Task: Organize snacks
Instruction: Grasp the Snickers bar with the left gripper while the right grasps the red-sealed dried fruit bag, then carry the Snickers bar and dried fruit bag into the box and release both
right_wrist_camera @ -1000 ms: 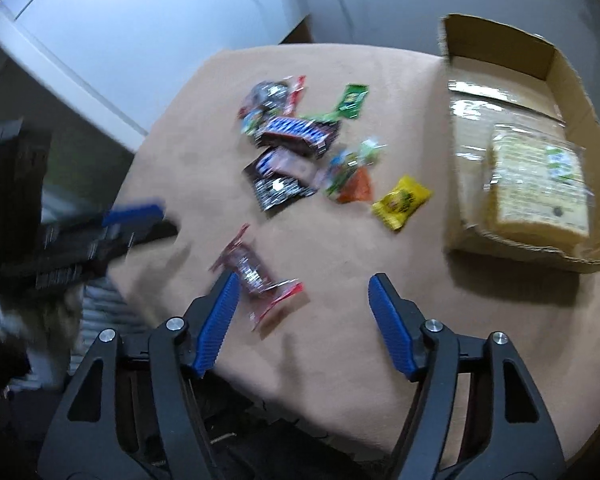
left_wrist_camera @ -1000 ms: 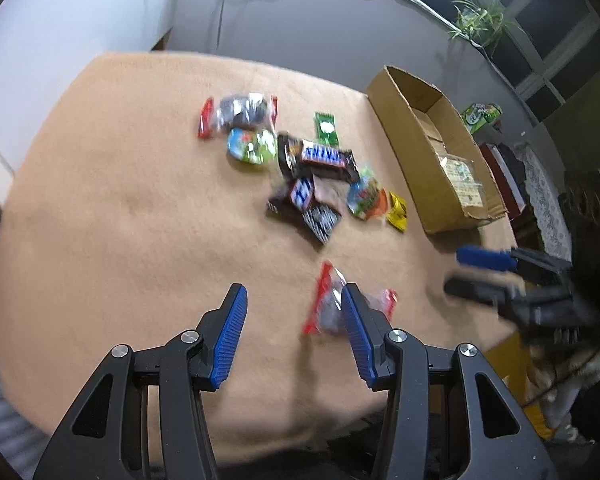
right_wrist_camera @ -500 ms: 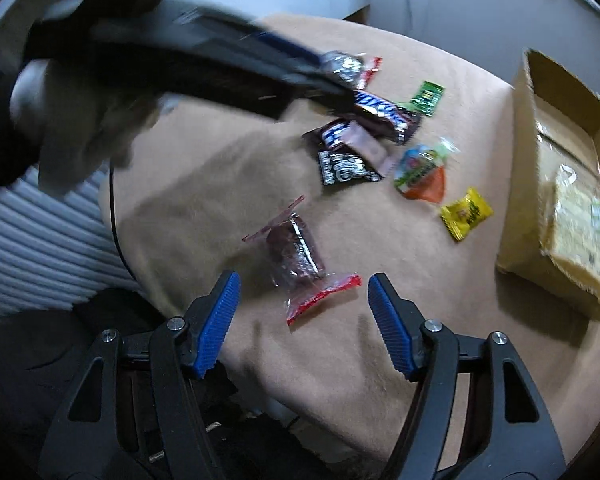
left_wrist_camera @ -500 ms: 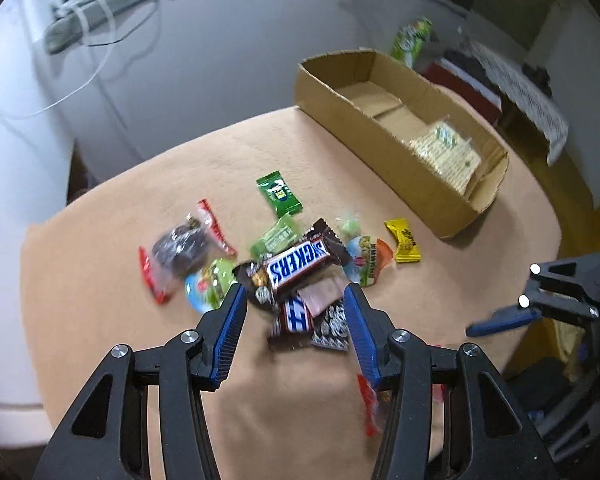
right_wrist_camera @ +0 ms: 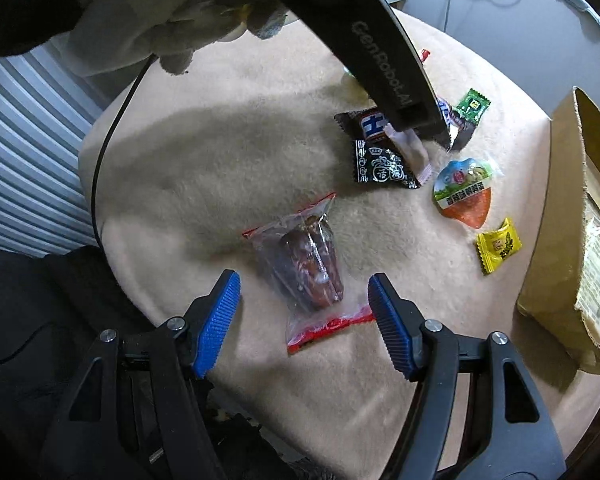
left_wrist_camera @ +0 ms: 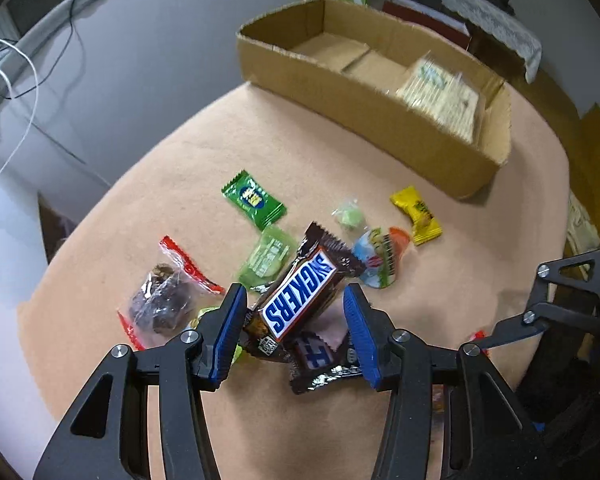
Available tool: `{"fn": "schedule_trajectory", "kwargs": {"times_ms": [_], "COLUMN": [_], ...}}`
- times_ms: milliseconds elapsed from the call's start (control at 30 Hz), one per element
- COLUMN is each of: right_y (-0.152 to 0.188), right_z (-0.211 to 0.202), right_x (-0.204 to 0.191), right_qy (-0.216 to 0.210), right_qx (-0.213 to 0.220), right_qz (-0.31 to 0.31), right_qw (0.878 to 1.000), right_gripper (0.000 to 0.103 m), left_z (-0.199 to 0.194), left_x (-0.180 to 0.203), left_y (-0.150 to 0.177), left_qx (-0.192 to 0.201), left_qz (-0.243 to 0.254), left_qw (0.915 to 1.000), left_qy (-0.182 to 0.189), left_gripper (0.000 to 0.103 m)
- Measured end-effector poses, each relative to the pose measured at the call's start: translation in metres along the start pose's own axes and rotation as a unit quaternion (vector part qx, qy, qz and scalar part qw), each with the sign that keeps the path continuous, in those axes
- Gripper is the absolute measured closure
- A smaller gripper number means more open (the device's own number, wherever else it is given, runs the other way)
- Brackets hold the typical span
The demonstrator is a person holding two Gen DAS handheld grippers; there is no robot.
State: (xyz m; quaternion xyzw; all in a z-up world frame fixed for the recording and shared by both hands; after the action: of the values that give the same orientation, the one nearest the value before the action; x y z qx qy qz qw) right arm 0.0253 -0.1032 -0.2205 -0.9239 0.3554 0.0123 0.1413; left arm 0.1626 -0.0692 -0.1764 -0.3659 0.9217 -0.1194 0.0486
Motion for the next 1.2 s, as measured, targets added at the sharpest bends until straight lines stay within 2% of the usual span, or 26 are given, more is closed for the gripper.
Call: {"fn": "schedule_trajectory", "kwargs": {"times_ms": [33, 100, 167, 233, 300, 367, 633, 833, 1033, 1200], "right_y": [-0.001, -0.002, -0.002, -0.001, 0.001, 0.001, 0.003, 0.013, 0.013, 0.010], "right_z": [0.001, 0.004, 0.009, 0.013, 0.016, 0.016, 0.009, -0.003, -0.014, -0.028], "right_x": [0.000, 0.001, 0.003, 0.003, 0.005, 0.008, 0.033, 0.055, 0.080, 0.084], "right_qy": [-0.003, -0.008, -0.012, -0.014, -0.021, -0.028, -0.079, -0.096, -0.099, -0.094], "right_qx": [-0.001, -0.006, -0.013, -0.017, -0.021, -0.018, -0.004, 0.009, 0.024, 0.045], "right_qz": [0.001, 0.002, 0.003, 0.003, 0.008, 0.015, 0.083, 0.122, 0.148, 0.160], "right_qw": [1.000, 1.000, 1.000, 1.000, 1.000, 0.999, 0.993, 0.988, 0.984, 0.982], "right_gripper": [0.033, 0.045, 0.052, 0.052, 0.055, 0.056, 0.067, 0.068, 0.069, 0.069], "left_z": [0.003, 0.005, 0.006, 0.007, 0.009, 0.012, 0.006, 0.004, -0.003, -0.017], "left_x": [-0.002, -0.005, -0.007, -0.008, -0.009, -0.011, -0.022, -0.029, -0.030, -0.033], "left_y": [-0.001, -0.001, -0.001, 0.000, 0.002, 0.005, 0.018, 0.028, 0.035, 0.041], "left_qx": [-0.003, -0.005, -0.001, -0.001, -0.003, -0.005, 0.021, 0.043, 0.056, 0.071], "left_qz": [-0.002, -0.009, -0.015, -0.023, -0.027, -0.037, -0.108, -0.167, -0.188, -0.203], "left_qw": [1.0000, 0.9999, 0.9997, 0.9993, 0.9992, 0.9989, 0.9931, 0.9830, 0.9788, 0.9745], "left_qy": [0.003, 0.014, 0.019, 0.028, 0.030, 0.029, 0.041, 0.061, 0.060, 0.063], "left_gripper": [0.054, 0.054, 0.054, 0.054, 0.066, 0.070, 0.076, 0.076, 0.076, 0.076]}}
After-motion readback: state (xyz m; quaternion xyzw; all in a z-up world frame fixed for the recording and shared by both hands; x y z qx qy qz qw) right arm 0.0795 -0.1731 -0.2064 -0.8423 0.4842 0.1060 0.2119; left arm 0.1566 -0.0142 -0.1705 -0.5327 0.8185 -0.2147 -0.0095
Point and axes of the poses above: each gripper's, at about its wrist camera, not at the fingertips, and z roughly the way its jaws point, x to its right, y to its underside, the point moved 1 cm from there along z, roughly the way its jaws point, and after that the axes turned 5 degrees about -x, right-handed, at the moved point
